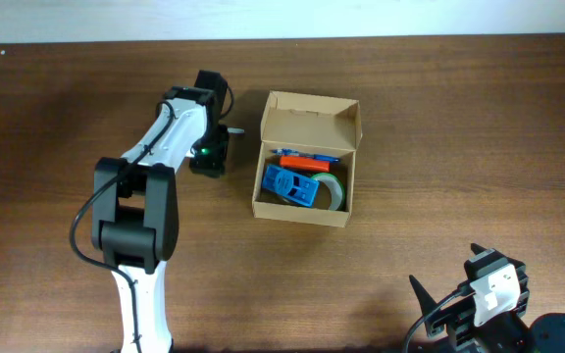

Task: Pack container
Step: 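Move left gripper to the black Sharpie marker and grasp it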

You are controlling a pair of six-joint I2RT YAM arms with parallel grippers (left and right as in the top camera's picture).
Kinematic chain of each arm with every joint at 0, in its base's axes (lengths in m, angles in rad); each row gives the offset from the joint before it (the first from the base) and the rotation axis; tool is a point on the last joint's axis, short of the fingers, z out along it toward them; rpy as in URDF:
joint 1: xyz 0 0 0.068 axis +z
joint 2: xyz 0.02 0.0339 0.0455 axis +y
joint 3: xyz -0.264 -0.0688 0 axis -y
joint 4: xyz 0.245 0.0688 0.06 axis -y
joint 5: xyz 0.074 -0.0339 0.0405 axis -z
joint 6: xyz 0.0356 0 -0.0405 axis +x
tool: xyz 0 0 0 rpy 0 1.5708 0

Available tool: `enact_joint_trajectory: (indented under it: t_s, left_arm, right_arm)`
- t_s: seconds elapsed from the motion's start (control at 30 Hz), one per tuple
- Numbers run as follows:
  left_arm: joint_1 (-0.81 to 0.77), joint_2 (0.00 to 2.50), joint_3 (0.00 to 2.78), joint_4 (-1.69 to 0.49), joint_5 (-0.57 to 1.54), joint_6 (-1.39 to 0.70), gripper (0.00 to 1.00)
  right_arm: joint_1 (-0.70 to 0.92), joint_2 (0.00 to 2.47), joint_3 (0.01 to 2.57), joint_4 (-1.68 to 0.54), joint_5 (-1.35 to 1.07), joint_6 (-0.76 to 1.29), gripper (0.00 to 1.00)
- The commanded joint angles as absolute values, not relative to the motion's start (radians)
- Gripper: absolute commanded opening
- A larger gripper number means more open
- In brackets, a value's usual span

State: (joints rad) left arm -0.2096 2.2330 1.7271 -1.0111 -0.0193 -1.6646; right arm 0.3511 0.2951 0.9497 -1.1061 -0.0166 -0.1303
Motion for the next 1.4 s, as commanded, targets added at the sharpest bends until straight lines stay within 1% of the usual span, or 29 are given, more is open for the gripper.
enact_joint_trajectory:
  t_s: [0.0, 0.03, 0.07, 0.4, 0.6, 0.8, 0.83, 0.87, 0.93, 1.07, 1.17, 1.2, 1.37]
  left_arm:
    - [-0.228, 2.187, 1.813, -1.010, -0.089, -1.622, 0.70]
    - [-0.229, 2.187, 1.832, -1.008, -0.098, -1.622, 0.78]
    - [-0.229, 2.188, 1.852, -1.000, -0.103, -1.622, 0.79]
    - [-0.191, 2.268, 1.871, -0.798, -0.086, -1.623, 0.79]
    - [-0.191, 2.341, 1.900, -0.777, -0.059, -1.637, 0.78]
    - [-0.190, 2.357, 1.902, -0.781, -0.045, -1.636, 0.78]
    - [-0.188, 2.357, 1.902, -0.785, -0.044, -1.636, 0.76]
    - [-0.184, 2.357, 1.902, -0.791, -0.044, -1.636, 0.70]
    - [-0.180, 2.357, 1.902, -0.800, -0.044, -1.636, 0.63]
    - [-0.175, 2.357, 1.902, -0.837, -0.044, -1.636, 0.61]
    - [-0.175, 2.357, 1.902, -0.873, -0.044, -1.637, 0.52]
    - [-0.175, 2.357, 1.902, -0.885, -0.044, -1.637, 0.50]
    - [-0.175, 2.358, 1.902, -0.940, -0.040, -1.637, 0.49]
  right_arm:
    - [0.346, 0.289, 0.947, -1.104, -0.007, -0.122, 0.99]
    - [0.346, 0.289, 0.947, -1.104, -0.007, -0.122, 0.99]
    - [0.346, 0.289, 0.947, -1.104, -0.007, -0.122, 0.99]
    - [0.345, 0.289, 0.947, -1.104, -0.007, -0.122, 0.99]
    - [0.345, 0.289, 0.947, -1.104, -0.007, -0.122, 0.99]
    - [0.345, 0.289, 0.947, -1.104, -0.007, -0.122, 0.99]
    - [0.345, 0.289, 0.947, -1.104, -0.007, -0.122, 0.99]
    - [0.346, 0.289, 0.947, -1.104, -0.007, -0.122, 0.99]
    - [0.345, 0.289, 0.947, -1.104, -0.007, -0.122, 0.99]
    - [0.345, 0.289, 0.947, -1.104, -0.007, -0.122, 0.99]
    - [0.346, 0.289, 0.947, -1.104, -0.007, -0.122, 1.00]
    - [0.345, 0.289, 0.947, -1.104, -0.007, -0.122, 0.99]
    - [0.345, 0.289, 0.947, -1.104, -0.007, -0.122, 0.99]
